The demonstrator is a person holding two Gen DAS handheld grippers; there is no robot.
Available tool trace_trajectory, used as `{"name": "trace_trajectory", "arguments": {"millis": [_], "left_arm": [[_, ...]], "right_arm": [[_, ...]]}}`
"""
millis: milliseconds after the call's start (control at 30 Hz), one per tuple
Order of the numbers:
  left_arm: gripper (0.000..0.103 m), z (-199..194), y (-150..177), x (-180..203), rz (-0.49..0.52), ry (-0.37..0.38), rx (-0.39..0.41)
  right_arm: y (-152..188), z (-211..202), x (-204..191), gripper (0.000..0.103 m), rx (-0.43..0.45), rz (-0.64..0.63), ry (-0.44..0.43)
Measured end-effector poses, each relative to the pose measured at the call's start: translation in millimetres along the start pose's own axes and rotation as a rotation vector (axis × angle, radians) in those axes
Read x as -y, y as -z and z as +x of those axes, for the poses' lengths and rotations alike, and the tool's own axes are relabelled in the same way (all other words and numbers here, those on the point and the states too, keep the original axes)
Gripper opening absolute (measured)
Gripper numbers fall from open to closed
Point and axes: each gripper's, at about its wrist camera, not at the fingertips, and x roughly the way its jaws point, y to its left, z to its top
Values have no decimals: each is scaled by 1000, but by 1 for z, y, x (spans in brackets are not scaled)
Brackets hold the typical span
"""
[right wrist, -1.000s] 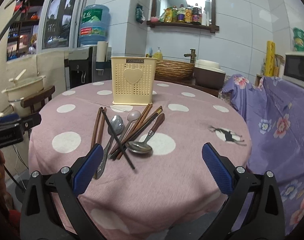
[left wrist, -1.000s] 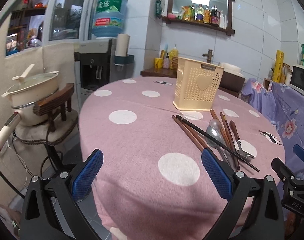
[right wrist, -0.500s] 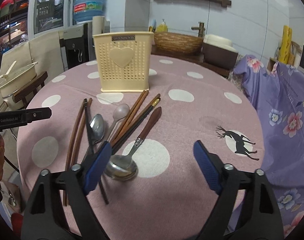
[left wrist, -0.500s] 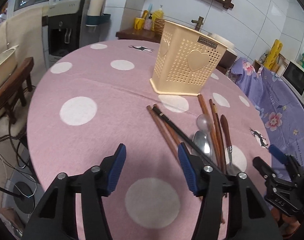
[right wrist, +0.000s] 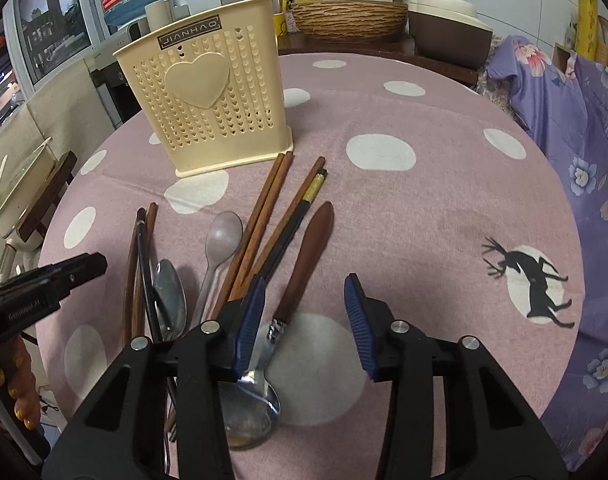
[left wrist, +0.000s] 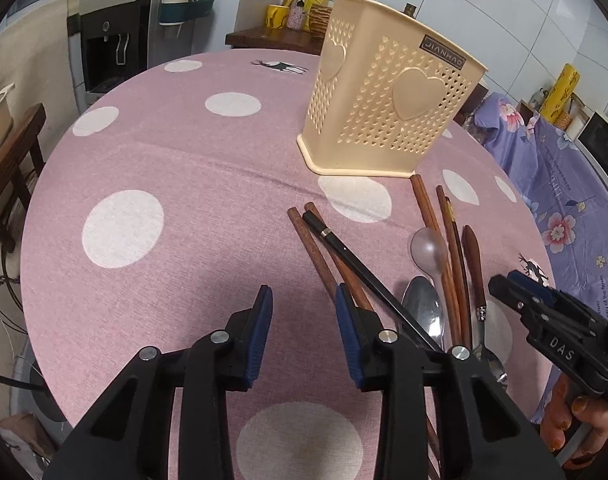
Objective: Organize utensils
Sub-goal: 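Move the left gripper to a brown chopstick while the right gripper approaches the wooden-handled spoon, then grasp and lift the brown chopstick with the left gripper while the right grasps the wooden-handled spoon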
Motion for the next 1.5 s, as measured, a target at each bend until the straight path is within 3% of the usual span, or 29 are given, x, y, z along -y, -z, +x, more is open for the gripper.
{"name": "trace_trajectory", "arguments": {"millis": [267,433,700,933,1267,1500], "left_arm": [[33,18,-6,11,9,-5,-32],[29,23,-10,19,56,-84,-10],[27,27,-18,16,62,-94,-33],[19,37,-28,18,59,-134,-22],[13,40,-28,24,68,-145,-12],[10,42,-35,16,24,-98,-20]], "right_arm": [[-4,7,-3,41,0,-17,31],[-4,16,0,34,-23,-8,46],[-6,30,-2,30,-60,3,48],[-16,40,0,21,-53,29,84],[-28,49,3,18,-58,62,72],[-29,48,13,16,-64,99,30]]}}
